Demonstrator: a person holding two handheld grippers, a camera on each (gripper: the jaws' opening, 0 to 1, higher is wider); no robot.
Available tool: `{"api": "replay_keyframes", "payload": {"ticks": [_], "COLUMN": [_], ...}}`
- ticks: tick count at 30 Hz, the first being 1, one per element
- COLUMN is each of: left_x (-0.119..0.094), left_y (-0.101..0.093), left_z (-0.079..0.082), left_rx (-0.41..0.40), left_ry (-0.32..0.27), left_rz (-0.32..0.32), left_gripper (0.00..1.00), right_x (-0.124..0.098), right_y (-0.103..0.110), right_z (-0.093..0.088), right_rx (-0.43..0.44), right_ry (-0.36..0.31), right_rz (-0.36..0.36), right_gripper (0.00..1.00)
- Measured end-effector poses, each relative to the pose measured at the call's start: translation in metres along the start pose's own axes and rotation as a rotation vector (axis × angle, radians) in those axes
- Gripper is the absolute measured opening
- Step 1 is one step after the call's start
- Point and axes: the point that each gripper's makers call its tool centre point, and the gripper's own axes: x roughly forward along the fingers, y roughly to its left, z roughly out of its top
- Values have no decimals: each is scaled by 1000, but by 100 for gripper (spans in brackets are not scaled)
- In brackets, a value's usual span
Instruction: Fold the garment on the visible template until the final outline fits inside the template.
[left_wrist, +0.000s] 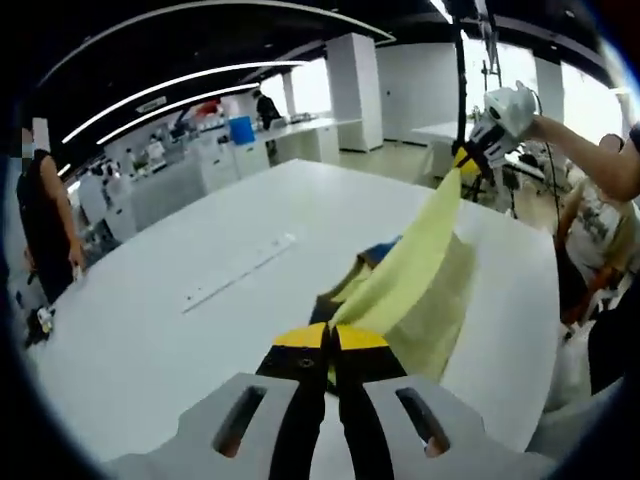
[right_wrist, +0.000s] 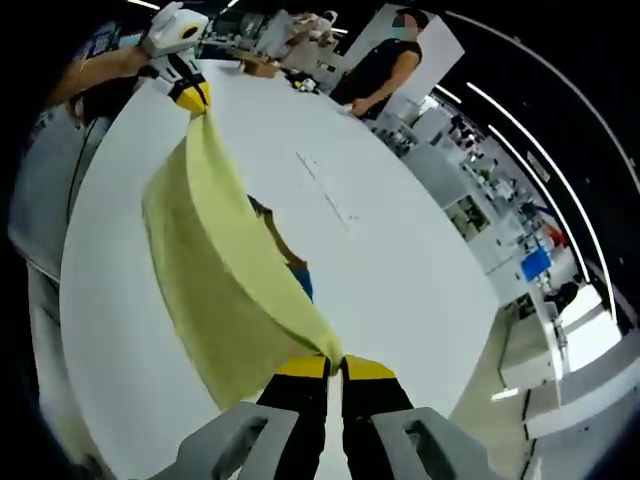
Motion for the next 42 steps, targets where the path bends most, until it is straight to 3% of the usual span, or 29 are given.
{"api": "replay_keyframes", "payload": {"ticks": [3,6,17,23,27,31,37,42], "left_x": [11,22,54,73,85,95,106,109], "left_y": [6,14,34,47,54,56,60,59], "left_z": [0,-7,-34,-50,-66,-85,-97,-102], "left_rx": [-9,5,39,-7,-35,-86,-123,-122], "left_ry": [1,40,148,182,219,258,258,262], "left_rz": [6,35,76,85,80,65,48,48], "left_gripper": [0,0,0,0,0,0,0,0], "right_x": [11,22,83,114,132,151,168,174], "right_y": [-9,-15,-28,-30,-24,-19,-15,-11], "right_z": [3,7,2,-6,-14,-28,-37,-43], "right_rx": [42,77,100,133,143,216,270,261], "right_ry": [-8,-17,20,40,52,82,89,106], "right_rz": [-16,-30,-100,-84,-35,16,46,62], "right_gripper": [0,0,0,0,0,0,0,0]}}
